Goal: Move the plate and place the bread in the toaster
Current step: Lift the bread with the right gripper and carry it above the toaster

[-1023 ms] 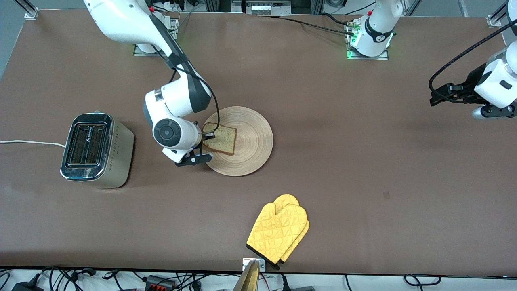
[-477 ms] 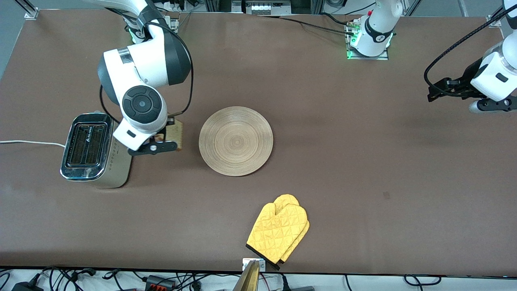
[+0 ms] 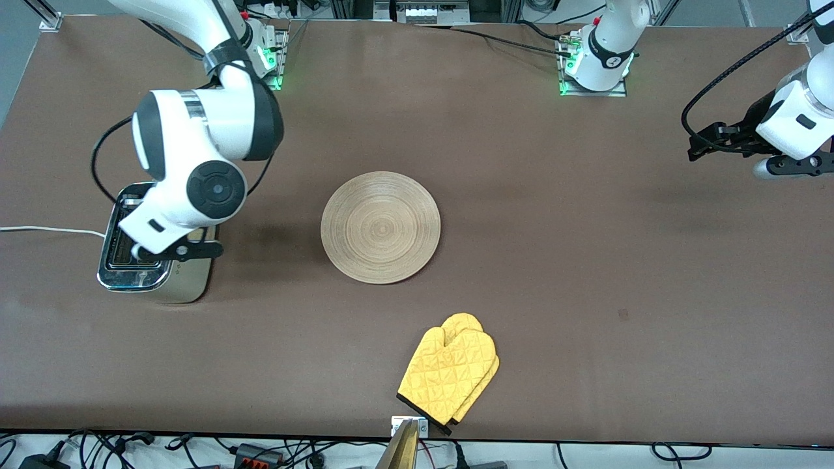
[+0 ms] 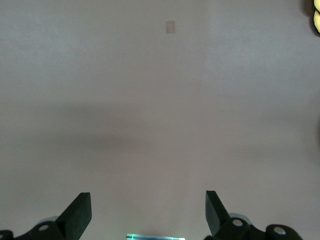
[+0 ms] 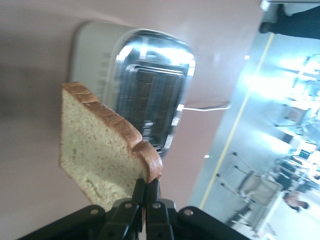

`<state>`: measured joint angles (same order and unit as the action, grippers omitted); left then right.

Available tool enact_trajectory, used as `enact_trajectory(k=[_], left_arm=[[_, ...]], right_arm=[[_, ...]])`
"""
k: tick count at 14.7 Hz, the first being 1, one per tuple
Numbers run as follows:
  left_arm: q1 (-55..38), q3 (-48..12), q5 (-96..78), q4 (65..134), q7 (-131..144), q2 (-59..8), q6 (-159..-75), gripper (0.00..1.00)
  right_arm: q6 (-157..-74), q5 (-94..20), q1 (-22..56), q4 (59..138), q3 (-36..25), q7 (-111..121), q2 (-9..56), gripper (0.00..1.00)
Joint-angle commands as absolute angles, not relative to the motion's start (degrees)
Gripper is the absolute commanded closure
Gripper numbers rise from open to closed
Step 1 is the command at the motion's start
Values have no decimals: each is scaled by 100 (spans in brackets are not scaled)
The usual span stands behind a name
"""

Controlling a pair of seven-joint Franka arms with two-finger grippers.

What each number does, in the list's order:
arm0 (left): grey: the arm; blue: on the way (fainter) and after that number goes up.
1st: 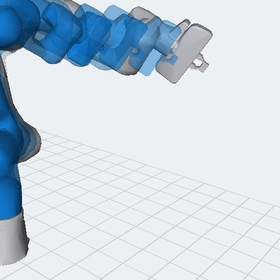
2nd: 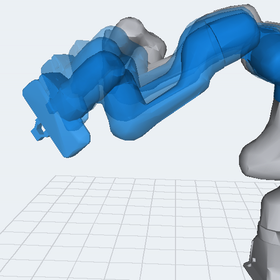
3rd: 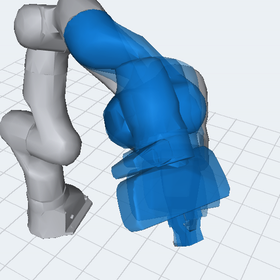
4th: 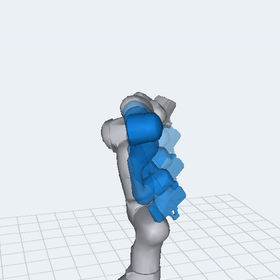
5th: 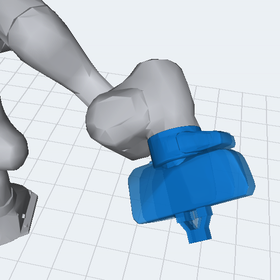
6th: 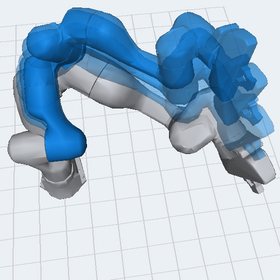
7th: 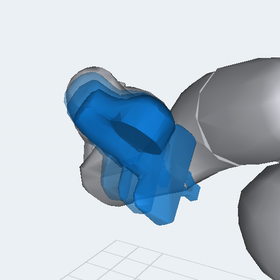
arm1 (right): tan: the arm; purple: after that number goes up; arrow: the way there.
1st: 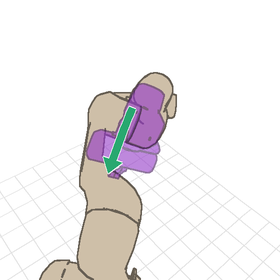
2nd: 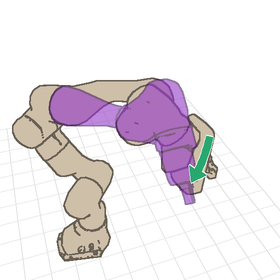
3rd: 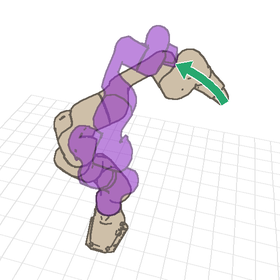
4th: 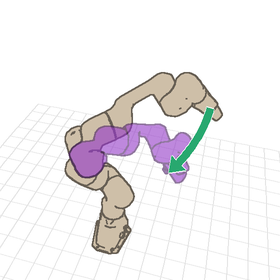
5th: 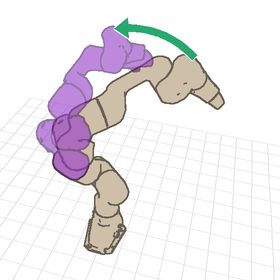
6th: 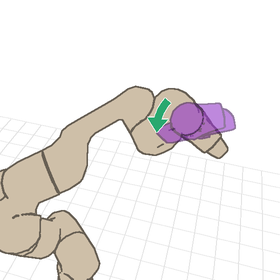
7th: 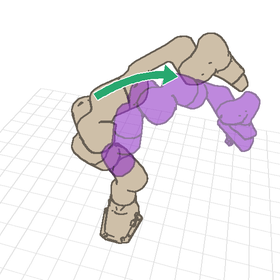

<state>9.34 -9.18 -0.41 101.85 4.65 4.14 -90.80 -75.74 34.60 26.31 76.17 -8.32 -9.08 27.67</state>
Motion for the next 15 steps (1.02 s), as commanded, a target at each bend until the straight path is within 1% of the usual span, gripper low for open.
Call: enact_trajectory(k=[1, 3, 4, 8, 15], left_arm=[[932, -923, -97, 10345, 527, 580, -9176, 0], [932, -914, -97, 10336, 527, 580, -9176, 0], [932, -923, -97, 10336, 527, 580, -9167, 0], [932, -923, -97, 10310, 519, 571, -9149, 0], [923, -932, -97, 10301, 510, 554, -9141, 0]], right_arm=[[-7453, 3612, 2654, 7104, -1229, -100, 2812, 100], [-7497, 3586, 2663, 7049, -1563, 341, 2821, 100], [-7506, 3586, 2654, 7058, -1591, 360, 2856, 100], [-7795, 3507, 2426, 7136, -1591, 369, 3005, 100], [-7787, 3393, 2434, 7461, -1573, 395, 3076, 100]])
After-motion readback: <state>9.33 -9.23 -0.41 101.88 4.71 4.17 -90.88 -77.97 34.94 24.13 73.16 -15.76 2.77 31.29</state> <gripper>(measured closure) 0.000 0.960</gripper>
